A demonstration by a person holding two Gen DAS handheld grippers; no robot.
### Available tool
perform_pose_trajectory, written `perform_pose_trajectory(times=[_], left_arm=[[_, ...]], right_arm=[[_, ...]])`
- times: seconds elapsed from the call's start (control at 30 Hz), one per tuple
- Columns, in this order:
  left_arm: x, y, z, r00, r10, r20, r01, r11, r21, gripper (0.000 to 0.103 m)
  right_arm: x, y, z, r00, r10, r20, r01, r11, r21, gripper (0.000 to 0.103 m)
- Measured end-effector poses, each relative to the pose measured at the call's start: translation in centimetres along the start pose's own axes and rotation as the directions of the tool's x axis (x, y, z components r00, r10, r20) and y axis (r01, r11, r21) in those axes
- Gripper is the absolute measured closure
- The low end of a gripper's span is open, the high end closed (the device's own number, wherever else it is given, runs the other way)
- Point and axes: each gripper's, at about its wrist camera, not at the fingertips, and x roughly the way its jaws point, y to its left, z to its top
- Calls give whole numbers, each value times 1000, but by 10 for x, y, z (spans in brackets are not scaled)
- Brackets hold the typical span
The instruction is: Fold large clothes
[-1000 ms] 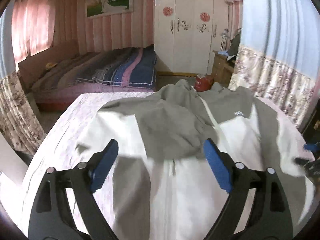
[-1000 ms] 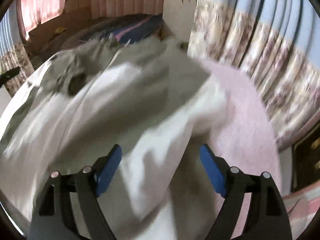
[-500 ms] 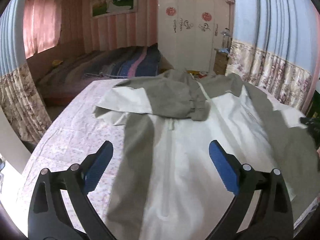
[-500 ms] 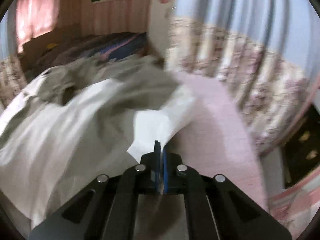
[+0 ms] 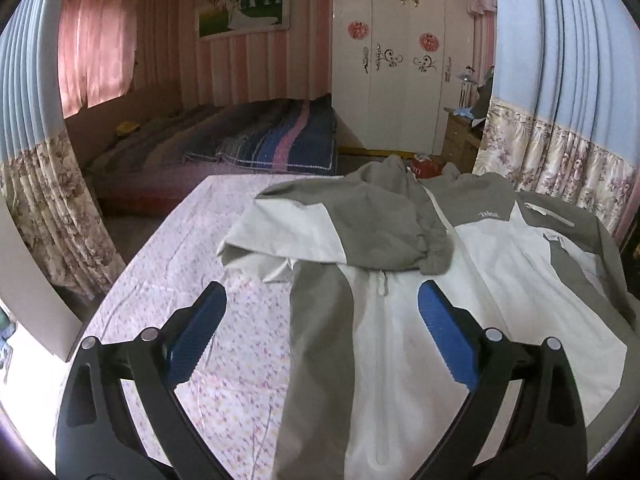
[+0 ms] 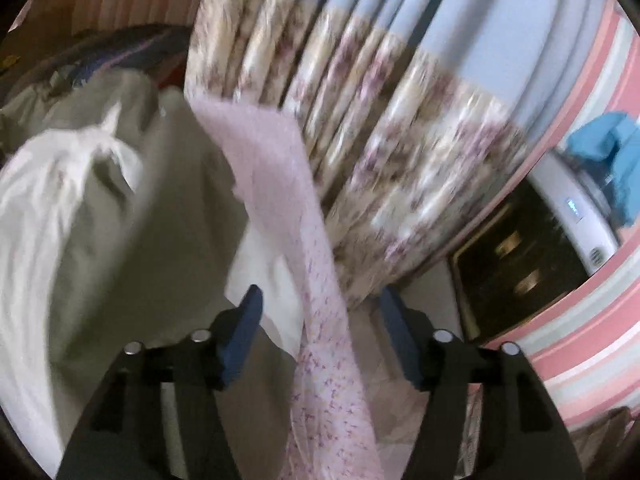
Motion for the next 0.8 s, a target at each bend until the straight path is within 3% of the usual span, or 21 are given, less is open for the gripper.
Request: perform_pose_trajectory(times=[0.13, 0.3, 0.37, 0.57, 0.7, 0.8], left_arm=[[12, 0, 11, 1000, 10, -1, -10, 1000, 4, 7], [19, 4, 15, 1000, -7, -13, 6, 1000, -20, 7], [19, 5, 15, 1000, -7, -6, 7, 1000, -23, 6], [37, 18, 19, 999, 23, -25, -22, 999, 29, 6], [52, 31, 18, 994, 93, -59, -87, 992, 93, 4], [60, 48, 20, 995, 80, -56, -77, 996, 52, 4]], right_arm=[[-52, 19, 17, 988, 106, 109, -114, 991, 64, 31], [-96, 70, 36, 939, 215, 269, -255, 959, 124, 21], [-104, 98, 44, 914, 287, 288, -329, 938, 111, 21], [-102, 176, 57, 881, 407, 241, -423, 906, 15, 21], [-96, 204, 67, 863, 451, 229, -464, 886, 7, 21], [-88, 215, 73, 850, 470, 237, -492, 870, 38, 21]])
